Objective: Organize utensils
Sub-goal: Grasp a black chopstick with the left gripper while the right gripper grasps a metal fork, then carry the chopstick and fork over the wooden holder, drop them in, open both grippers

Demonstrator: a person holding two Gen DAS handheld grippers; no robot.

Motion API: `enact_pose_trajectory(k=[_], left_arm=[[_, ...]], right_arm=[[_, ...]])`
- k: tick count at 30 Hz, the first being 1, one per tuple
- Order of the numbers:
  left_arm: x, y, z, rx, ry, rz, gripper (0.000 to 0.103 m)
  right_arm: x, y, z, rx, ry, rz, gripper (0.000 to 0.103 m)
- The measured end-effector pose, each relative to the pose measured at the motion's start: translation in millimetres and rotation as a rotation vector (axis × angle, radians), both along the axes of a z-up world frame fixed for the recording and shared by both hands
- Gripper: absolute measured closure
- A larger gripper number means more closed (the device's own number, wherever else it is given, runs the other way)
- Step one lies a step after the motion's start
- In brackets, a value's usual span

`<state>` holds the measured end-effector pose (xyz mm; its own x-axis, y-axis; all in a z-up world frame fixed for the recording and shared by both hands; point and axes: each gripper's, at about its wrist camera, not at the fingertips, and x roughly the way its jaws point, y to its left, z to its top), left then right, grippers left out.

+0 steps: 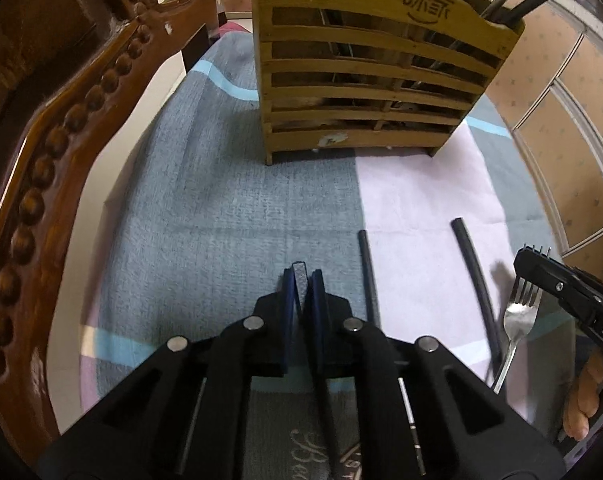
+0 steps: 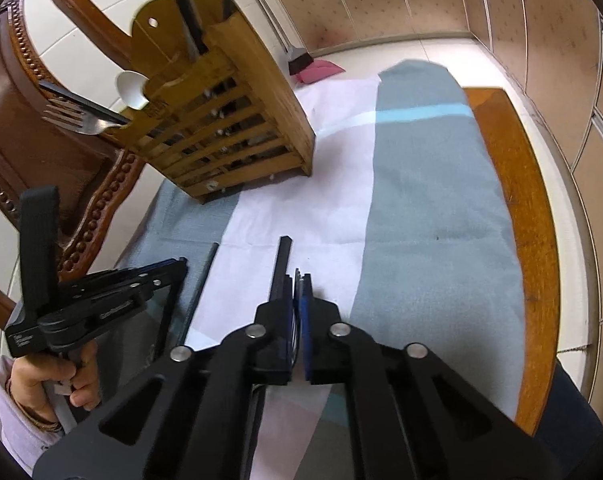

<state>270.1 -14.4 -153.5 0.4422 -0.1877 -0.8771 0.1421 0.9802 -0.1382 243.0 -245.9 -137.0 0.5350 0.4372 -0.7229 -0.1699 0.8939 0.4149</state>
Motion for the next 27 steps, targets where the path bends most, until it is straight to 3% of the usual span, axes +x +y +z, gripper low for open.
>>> enact_pose_trajectory(k=[5, 15, 21, 27], left_arm=[[-16.8, -0.5, 30.9, -0.034, -0.109, -0.003, 0.096], [-61.0, 17.5, 105.1, -0.131, -0.384, 0.032, 0.096], [-84.5, 19.0, 133.9, -0.103, -0.564, 0.084, 0.096], [-99.6, 35.8, 154.3, -0.069, -0.634, 0.137, 0.096]], right_arm=[[-10.9, 5.7, 26.7, -0.03, -0.079, 0.002, 0.101], [-38.2, 22.5, 88.0, -0.202, -0.299, -0.013, 0.1], [-48.6, 36.4, 112.8, -0.373, -0.397, -0.042, 0.1], [-56.2, 46.9, 126.2, -0.473, -0.44, -0.052, 0.1]])
